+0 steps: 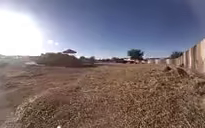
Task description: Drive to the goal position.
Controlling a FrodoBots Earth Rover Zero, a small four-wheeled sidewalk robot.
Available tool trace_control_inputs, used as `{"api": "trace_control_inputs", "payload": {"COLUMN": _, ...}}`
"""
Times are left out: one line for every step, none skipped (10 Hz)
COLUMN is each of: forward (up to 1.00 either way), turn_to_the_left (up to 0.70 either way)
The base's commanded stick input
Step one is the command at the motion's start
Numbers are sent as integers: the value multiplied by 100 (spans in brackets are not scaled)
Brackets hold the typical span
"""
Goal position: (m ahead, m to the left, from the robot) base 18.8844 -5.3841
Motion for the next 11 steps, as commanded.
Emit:
{"api": "trace_control_inputs", "payload": {"forward": 50, "turn_to_the_left": 0}}
{"api": "trace_control_inputs", "payload": {"forward": 50, "turn_to_the_left": 0}}
{"api": "trace_control_inputs", "payload": {"forward": 50, "turn_to_the_left": 0}}
{"api": "trace_control_inputs", "payload": {"forward": 50, "turn_to_the_left": 0}}
{"api": "trace_control_inputs", "payload": {"forward": 50, "turn_to_the_left": 0}}
{"api": "trace_control_inputs", "payload": {"forward": 50, "turn_to_the_left": 0}}
{"api": "trace_control_inputs", "payload": {"forward": 50, "turn_to_the_left": 0}}
{"api": "trace_control_inputs", "payload": {"forward": 50, "turn_to_the_left": 0}}
{"api": "trace_control_inputs", "payload": {"forward": 50, "turn_to_the_left": 0}}
{"api": "trace_control_inputs", "payload": {"forward": 50, "turn_to_the_left": 0}}
{"api": "trace_control_inputs", "payload": {"forward": 50, "turn_to_the_left": 0}}
